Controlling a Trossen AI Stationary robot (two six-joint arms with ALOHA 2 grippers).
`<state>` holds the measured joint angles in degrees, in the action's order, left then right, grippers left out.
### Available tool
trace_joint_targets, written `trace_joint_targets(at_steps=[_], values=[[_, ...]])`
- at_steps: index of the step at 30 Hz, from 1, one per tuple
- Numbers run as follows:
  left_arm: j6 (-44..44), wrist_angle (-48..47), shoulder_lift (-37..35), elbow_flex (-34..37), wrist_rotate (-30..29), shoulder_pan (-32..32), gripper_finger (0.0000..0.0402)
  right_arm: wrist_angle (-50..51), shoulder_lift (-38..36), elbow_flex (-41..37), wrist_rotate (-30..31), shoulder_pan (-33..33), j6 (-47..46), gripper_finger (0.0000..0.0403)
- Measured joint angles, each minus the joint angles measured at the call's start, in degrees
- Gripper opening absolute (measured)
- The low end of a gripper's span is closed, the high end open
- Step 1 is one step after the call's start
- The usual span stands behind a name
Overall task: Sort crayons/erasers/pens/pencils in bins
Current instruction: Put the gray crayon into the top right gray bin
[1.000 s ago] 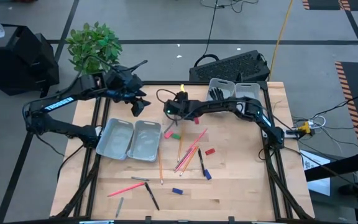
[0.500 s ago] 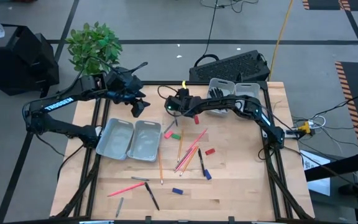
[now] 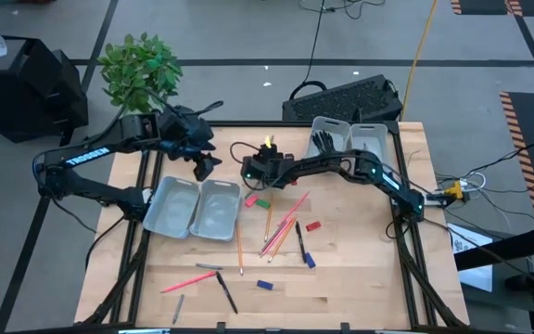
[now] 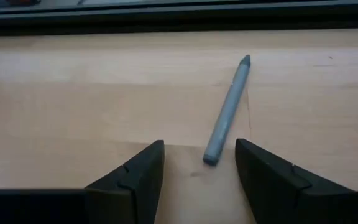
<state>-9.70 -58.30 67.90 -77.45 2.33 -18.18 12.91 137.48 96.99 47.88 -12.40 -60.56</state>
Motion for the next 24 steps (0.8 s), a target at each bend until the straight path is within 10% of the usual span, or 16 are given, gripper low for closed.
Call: trace_joint_targets(at_steps=[24], values=[[3.24,-0.49,0.0,0.02,0.01,2.54,0.0243,6.03,1.33,0.07,0.74,-1.13,-7.88,0.0013]])
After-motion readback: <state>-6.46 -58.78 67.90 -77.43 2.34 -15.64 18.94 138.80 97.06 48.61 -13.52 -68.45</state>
